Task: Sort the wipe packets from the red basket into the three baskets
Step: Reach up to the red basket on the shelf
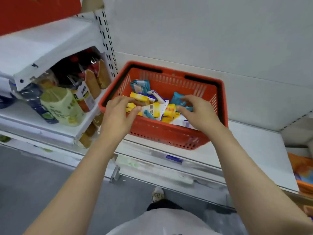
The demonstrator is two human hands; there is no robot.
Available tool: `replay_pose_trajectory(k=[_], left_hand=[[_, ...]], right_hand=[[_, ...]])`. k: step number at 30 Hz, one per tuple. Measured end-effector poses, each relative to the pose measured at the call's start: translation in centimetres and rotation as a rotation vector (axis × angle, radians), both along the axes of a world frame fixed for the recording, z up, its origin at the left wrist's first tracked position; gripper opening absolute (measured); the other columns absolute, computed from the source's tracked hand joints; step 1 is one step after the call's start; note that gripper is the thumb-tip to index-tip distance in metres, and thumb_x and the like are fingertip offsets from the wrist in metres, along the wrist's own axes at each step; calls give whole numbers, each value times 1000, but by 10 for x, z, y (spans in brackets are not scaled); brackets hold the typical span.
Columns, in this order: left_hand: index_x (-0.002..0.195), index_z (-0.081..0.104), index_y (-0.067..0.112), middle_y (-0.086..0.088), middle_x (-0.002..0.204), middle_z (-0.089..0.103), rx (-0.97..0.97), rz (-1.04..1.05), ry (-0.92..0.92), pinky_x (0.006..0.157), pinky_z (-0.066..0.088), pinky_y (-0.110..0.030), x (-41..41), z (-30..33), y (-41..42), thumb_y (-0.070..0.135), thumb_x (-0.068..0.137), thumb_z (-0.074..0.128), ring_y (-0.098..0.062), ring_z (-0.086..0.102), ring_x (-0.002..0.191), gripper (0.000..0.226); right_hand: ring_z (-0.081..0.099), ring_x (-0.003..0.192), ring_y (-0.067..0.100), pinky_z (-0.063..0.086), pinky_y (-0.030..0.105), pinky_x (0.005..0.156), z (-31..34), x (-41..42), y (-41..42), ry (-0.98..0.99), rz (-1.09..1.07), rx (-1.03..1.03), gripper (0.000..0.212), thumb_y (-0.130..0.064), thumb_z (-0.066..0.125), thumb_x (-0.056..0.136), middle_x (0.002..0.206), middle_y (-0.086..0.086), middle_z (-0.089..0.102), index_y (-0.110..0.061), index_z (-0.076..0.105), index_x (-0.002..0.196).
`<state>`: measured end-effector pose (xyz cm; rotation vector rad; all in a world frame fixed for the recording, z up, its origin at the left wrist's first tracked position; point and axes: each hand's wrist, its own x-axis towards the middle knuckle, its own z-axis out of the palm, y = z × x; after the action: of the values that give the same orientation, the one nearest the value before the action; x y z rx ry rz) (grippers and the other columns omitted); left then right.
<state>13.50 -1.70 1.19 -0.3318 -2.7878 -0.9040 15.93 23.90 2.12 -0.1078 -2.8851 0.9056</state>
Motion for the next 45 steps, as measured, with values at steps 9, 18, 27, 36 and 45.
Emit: replay_pose_trajectory(k=[9,18,27,36,45], left_hand=[[135,56,18,-6,134,57,-35,45,-248,101,39,-36,-98,-5,14,43,93,62,-24,50,126,49],[135,57,18,1,132,62,-48,-216,-404,93,45,-29,-173,-22,29,42,94,61,-16,57,119,47],[144,50,21,-4,152,44,-394,-424,-776,112,36,-40,-212,-56,47,68,94,38,-26,44,136,70],[137,57,17,-8,146,52,-492,-444,-795,108,39,-39,-224,-66,55,67,96,32,-27,50,130,70],[116,63,27,3,126,62,-291,-514,-853,98,47,-37,-229,-76,51,64,87,59,-15,58,112,48]], right_hand=[[60,110,30,52,38,87,-54,-172,-36,-363,179,174,55,-45,70,85,124,9,64,-16,56,129],[69,91,25,56,40,84,-52,-171,14,-354,-212,-319,12,-24,61,94,101,8,73,-16,70,91],[71,85,16,62,36,73,-28,-110,21,-410,-443,-821,8,-19,52,102,94,5,72,-15,59,102],[71,90,18,61,34,74,-27,-96,18,-419,-489,-841,11,-23,54,101,100,6,73,-15,59,108],[71,90,16,61,31,72,-28,-98,16,-409,-492,-869,14,-24,55,100,101,5,72,-15,58,111]])
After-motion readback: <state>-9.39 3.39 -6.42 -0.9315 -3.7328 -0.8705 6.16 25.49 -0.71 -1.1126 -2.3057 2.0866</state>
